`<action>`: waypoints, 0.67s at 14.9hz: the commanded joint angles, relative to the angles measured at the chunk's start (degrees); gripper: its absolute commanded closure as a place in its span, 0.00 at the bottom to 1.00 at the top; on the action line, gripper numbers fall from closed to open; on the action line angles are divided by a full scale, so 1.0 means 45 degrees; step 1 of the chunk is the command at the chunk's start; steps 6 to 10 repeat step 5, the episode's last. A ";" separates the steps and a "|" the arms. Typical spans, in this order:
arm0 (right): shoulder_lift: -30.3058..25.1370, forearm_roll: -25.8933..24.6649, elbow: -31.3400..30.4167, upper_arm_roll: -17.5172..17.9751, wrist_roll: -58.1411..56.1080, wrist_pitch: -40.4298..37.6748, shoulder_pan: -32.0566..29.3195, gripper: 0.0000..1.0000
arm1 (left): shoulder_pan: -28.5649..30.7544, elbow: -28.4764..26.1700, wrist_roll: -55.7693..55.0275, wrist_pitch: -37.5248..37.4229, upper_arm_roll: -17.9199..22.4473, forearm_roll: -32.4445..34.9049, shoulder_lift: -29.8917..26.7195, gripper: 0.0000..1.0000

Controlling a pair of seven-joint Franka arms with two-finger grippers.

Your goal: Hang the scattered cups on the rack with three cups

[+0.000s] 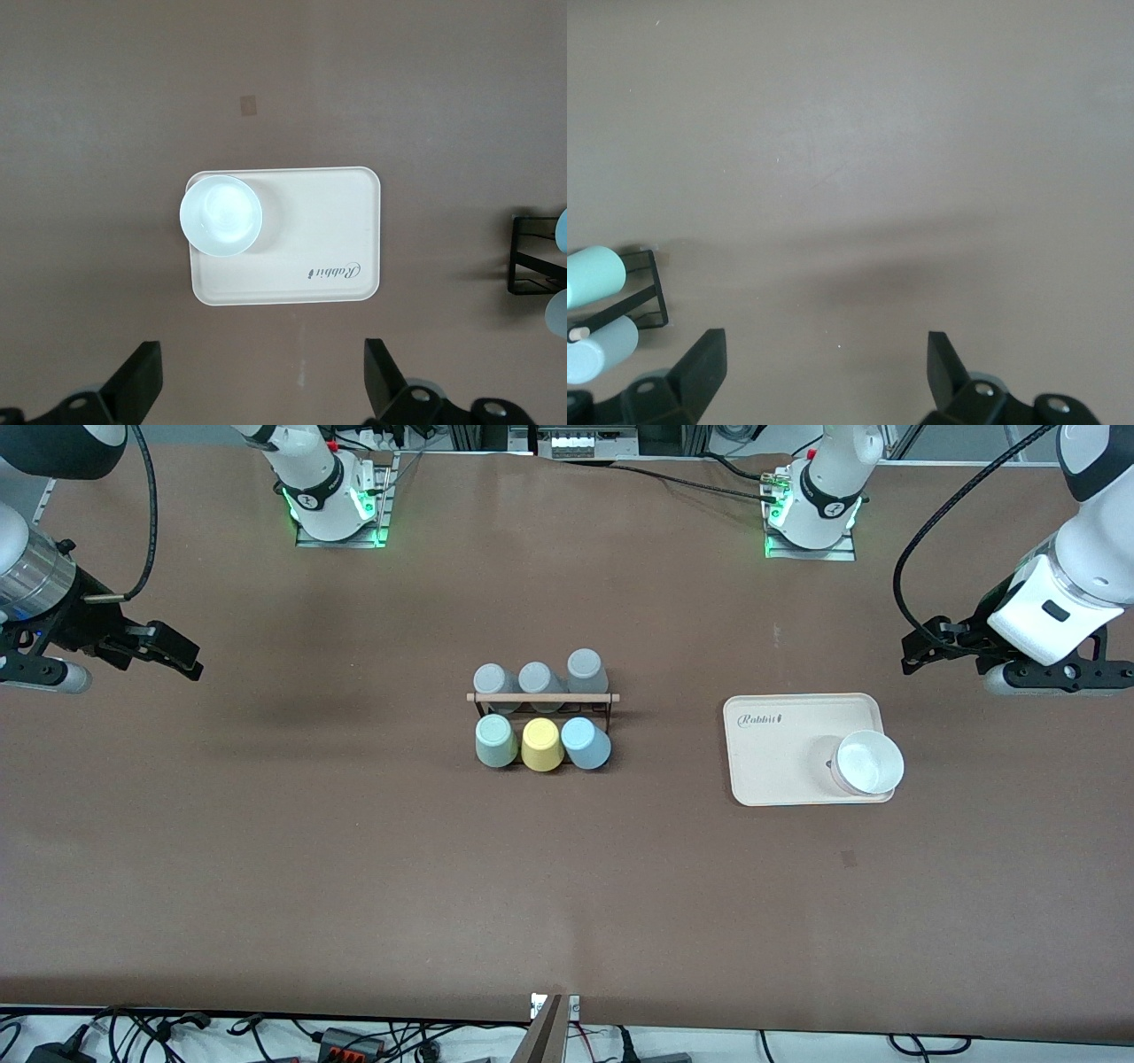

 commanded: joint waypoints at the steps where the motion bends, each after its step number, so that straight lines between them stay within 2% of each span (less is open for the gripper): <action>1: 0.0113 0.0031 0.0411 0.0098 -0.0592 -0.0275 -0.0162 0.00 | 0.0071 0.0281 0.0038 -0.0175 0.0003 -0.0199 0.0089 0.00; 10: 0.0135 0.0032 0.0511 0.0118 -0.0612 -0.0530 -0.0143 0.00 | 0.0071 0.0281 0.0038 -0.0175 0.0002 -0.0199 0.0089 0.00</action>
